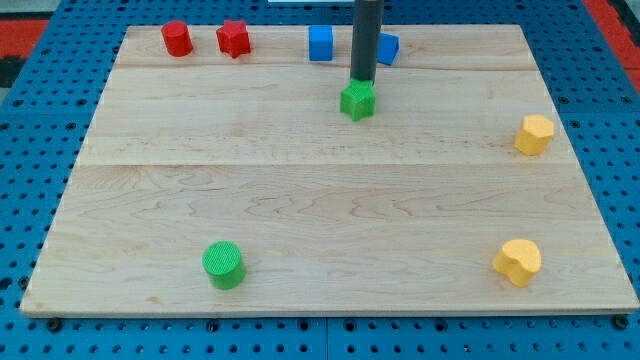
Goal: Place the yellow heart diagonal to the blue cube
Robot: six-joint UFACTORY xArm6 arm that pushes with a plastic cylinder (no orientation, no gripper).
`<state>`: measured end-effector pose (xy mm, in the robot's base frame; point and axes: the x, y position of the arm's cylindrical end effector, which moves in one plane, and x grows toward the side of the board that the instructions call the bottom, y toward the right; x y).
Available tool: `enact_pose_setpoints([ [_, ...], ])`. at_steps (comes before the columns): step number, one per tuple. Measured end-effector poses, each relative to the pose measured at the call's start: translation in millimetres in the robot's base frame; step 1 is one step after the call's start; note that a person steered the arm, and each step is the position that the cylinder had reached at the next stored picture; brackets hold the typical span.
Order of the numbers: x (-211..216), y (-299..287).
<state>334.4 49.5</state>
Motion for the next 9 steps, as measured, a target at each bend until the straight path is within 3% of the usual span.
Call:
enact_pose_setpoints([
  [1,52,51],
  [2,54,87],
  [3,142,126],
  [4,201,224],
  [5,235,234],
  [6,262,113],
  [8,202,-46],
  [9,222,-32],
])
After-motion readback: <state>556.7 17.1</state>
